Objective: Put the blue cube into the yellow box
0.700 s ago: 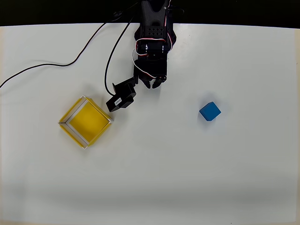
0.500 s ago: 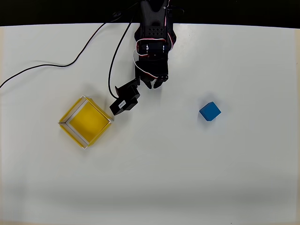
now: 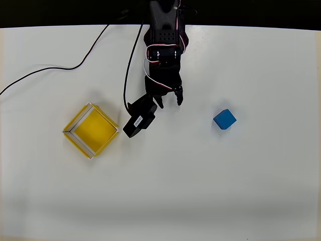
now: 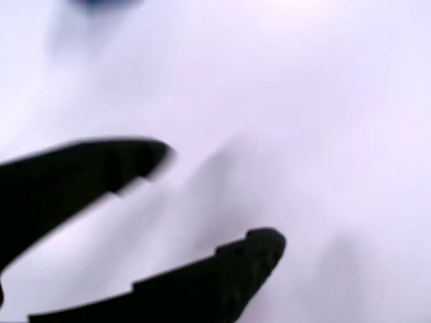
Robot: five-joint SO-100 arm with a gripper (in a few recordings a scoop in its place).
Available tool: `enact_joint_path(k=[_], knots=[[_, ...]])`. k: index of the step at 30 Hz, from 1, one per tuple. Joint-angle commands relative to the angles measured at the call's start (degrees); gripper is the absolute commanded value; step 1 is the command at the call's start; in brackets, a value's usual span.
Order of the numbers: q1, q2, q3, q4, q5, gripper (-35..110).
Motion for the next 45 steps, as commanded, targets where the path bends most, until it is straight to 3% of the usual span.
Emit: enact_joint_path(k=[1,8,13,16,27,45], knots=[[-3.87,-4.57,-0.26,-18.54,-1.23,40],[-15.21,-12.57,-3.16,-36.12,6.24,46],[-21.80,-26.28,0.88,-64.78,8.61,46],[-25.49,-33.49,0.97,-74.71,10.63,46],[-31.46,-45.97,0.79,-84.64,12.48,49],[-28.48,-61.87,-4.39,-82.00,16.35,47]])
